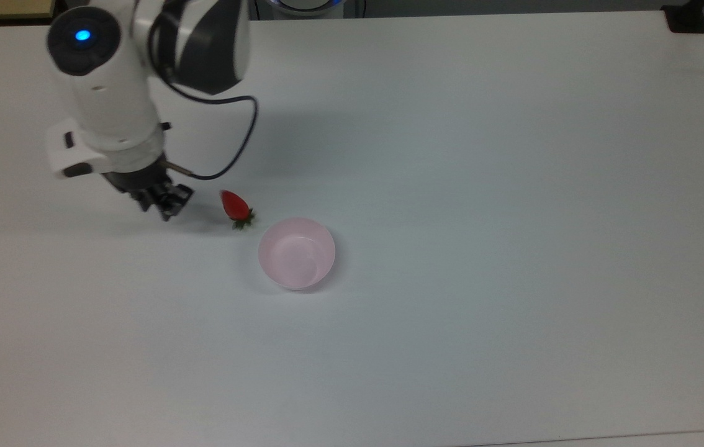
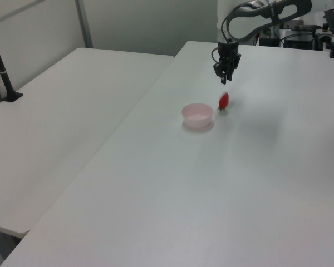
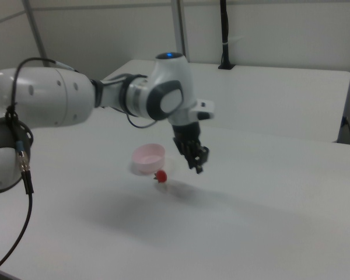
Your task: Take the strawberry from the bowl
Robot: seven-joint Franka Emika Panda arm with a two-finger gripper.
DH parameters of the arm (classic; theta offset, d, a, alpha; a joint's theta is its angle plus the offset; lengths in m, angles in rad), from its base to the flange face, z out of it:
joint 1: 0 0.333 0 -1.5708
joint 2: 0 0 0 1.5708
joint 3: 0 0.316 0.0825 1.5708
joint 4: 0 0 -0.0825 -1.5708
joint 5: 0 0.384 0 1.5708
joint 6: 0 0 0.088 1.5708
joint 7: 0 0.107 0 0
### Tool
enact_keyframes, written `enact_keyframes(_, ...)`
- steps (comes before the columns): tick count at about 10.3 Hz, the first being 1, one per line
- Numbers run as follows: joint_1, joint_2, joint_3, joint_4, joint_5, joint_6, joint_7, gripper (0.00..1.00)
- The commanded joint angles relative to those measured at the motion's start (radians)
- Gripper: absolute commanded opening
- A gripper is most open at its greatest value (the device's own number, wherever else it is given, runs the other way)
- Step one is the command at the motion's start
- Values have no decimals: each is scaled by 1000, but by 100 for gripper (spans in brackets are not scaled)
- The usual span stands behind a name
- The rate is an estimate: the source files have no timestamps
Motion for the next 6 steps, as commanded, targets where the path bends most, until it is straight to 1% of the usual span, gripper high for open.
enact_keyframes(1, -34, -5, 5, -21, -19, 41, -33, 43)
enact_keyframes(2, -29, -22, 6, -21, -18, 23, -32, 48)
enact_keyframes(4, -8, -84, 16, -23, -16, -73, -33, 75)
enact_keyframes(5, 30, -123, 16, -25, -22, -109, -35, 98)
enact_keyframes(6, 66, -161, 16, -25, -25, -152, -35, 100)
